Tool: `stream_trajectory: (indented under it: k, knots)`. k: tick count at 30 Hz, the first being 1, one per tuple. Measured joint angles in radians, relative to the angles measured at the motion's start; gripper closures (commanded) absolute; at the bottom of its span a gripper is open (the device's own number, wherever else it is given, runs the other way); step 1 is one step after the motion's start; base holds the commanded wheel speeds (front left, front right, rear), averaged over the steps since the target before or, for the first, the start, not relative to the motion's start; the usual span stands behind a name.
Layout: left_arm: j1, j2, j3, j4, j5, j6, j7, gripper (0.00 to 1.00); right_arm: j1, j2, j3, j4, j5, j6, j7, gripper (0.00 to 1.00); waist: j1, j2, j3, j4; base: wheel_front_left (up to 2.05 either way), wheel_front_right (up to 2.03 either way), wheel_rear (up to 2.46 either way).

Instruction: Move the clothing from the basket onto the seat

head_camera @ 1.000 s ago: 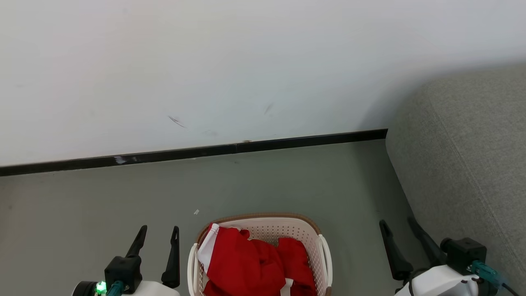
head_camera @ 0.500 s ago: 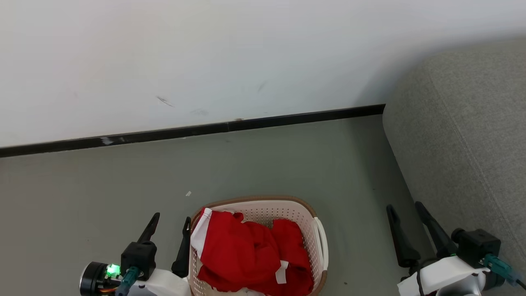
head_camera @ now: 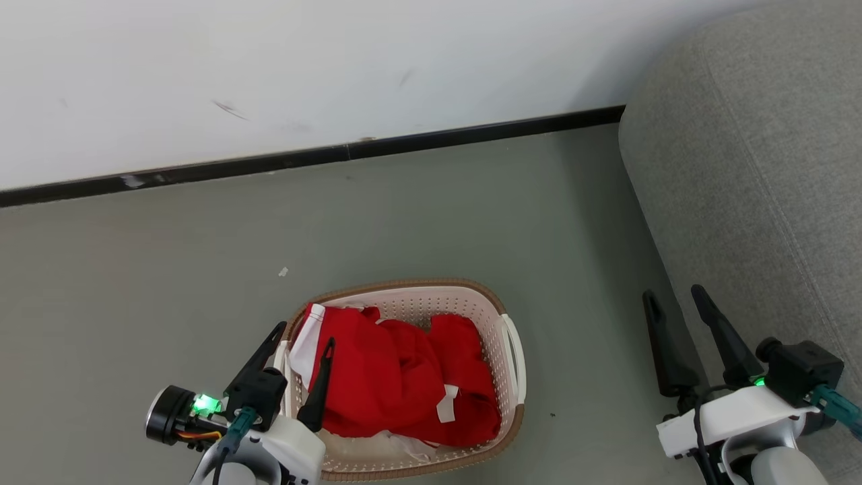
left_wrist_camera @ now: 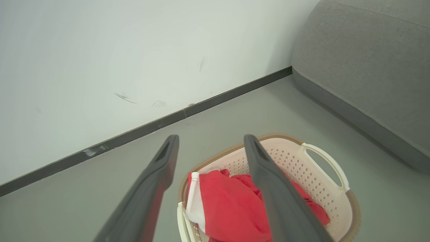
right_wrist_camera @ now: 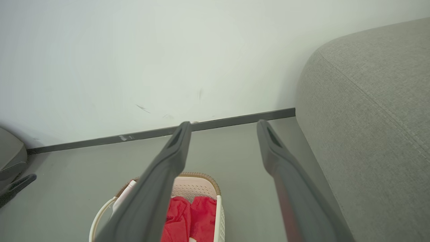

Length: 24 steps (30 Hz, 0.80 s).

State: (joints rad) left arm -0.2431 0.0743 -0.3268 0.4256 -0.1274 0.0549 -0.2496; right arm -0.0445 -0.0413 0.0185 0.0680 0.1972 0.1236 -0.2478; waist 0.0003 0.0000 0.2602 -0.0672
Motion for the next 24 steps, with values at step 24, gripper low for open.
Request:
stream_trajectory:
  k: [24]
  knots:
    - [-0.169, 0.053, -0.095, 0.2, 0.131, -0.033, 0.002, 0.0, -0.151, 0.0, -0.024, -0.082, 0.019, 0.0, 0.0, 0.0, 0.0, 0.0, 0.231, -0.09, 0.0, 0.0, 0.0]
